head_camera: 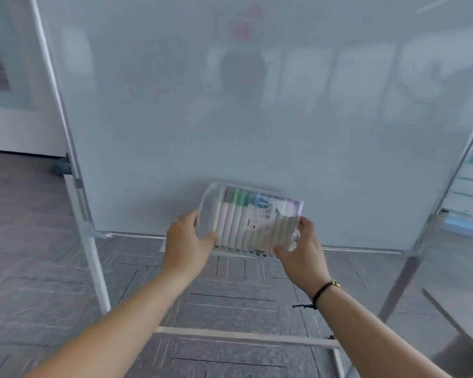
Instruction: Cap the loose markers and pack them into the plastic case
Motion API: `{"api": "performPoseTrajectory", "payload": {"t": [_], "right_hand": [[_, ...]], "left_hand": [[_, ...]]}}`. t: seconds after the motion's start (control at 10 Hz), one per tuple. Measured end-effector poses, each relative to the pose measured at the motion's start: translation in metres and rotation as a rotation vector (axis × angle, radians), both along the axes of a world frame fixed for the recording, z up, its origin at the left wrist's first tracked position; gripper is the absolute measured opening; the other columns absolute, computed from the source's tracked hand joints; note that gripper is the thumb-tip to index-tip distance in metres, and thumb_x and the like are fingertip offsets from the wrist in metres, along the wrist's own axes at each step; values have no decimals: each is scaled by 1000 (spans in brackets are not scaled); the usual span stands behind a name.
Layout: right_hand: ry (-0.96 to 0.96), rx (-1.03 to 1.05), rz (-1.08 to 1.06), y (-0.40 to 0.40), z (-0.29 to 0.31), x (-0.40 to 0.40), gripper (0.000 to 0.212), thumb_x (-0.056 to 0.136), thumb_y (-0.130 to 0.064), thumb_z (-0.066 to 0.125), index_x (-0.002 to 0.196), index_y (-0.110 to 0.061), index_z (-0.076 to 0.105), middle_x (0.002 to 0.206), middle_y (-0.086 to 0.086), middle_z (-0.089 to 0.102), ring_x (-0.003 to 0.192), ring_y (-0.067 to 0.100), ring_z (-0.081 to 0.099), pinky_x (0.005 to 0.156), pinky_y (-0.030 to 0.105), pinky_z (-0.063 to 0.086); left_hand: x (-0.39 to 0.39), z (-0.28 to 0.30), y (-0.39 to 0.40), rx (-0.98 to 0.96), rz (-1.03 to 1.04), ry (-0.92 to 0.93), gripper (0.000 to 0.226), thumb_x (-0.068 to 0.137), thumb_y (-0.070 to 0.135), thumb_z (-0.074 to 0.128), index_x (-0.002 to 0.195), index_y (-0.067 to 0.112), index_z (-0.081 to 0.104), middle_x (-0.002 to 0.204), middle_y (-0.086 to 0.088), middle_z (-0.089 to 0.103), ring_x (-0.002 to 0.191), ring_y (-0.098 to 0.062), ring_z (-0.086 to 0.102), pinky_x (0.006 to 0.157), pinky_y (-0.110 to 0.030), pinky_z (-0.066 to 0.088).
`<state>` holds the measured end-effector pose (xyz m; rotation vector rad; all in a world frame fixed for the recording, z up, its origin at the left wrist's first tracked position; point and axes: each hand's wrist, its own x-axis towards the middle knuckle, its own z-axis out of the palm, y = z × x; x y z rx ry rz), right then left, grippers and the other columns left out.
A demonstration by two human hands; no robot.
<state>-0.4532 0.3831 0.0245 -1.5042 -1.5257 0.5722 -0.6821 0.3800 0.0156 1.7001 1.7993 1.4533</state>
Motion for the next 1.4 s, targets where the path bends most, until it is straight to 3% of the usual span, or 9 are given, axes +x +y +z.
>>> {"api": "performPoseTrajectory", "payload": {"t": [0.2,0.3,0.4,0.5,0.6,0.7,0.9,1.2,1.4], "right_hand": [[0,-4,39,35,-20,-51,65,95,-8,55,150,-20,23,89,-21,45,64,0,43,55,13,38],[-16,-2,17,41,-25,-62,65,94,-2,49,151,-18,22,89,-19,49,67,3,53,53,20,48],[-14,-6,14,41,-29,-69,68,95,-1,48,154,-18,17,110,11,62,81,23,63,68,40,55],[-42,4,1,41,-37,-73,70,96,-4,50,155,-19,15,109,11,63,93,24,64,72,42,54],[-56,-7,2,43,-48,-75,70,95,-6,49,154,-21,14,86,-8,56,73,21,63,60,41,53],[-62,1,5,45,-57,-74,72,95,-6,49,154,-23,11,89,-5,58,69,21,62,56,39,54],[-86,5,15,46,-66,-73,75,96,-6,52,155,-23,8,136,10,53,79,9,56,61,21,44],[-181,-42,59,50,-74,-66,86,94,-9,54,153,-32,-4,136,16,55,93,22,61,59,16,40],[-113,-59,80,37,-60,-51,83,94,-14,59,156,-29,6,153,10,39,127,26,50,93,30,44]], "left_hand": [[-43,-9,24,7,100,2,27,77,14,79,98,21,64,96,-5,55,94,-24,55,73,-26,42],[-50,-20,32,28,85,3,33,79,13,78,103,30,62,94,2,54,95,-21,58,81,-29,47],[-55,-32,38,6,74,-7,35,81,14,78,113,23,69,100,2,56,96,-13,60,79,-11,44],[-56,-43,41,-14,86,8,33,80,13,78,111,22,71,101,-1,59,92,-12,60,68,-2,35],[-55,-49,40,-15,90,10,29,81,13,77,107,23,71,98,-1,59,90,-13,60,67,-4,35],[-56,-52,40,-13,86,21,27,82,12,76,107,21,70,99,-2,58,88,-13,58,67,-3,36],[-58,-56,41,-55,62,25,36,83,14,77,117,17,67,108,-8,62,93,-14,59,83,-19,41],[-56,-61,36,-271,18,35,80,89,26,71,154,11,28,142,-7,50,128,-25,51,107,-42,44],[-45,-46,22,-277,49,57,81,93,30,65,155,9,17,155,-12,36,140,-27,36,108,-35,36]]}}
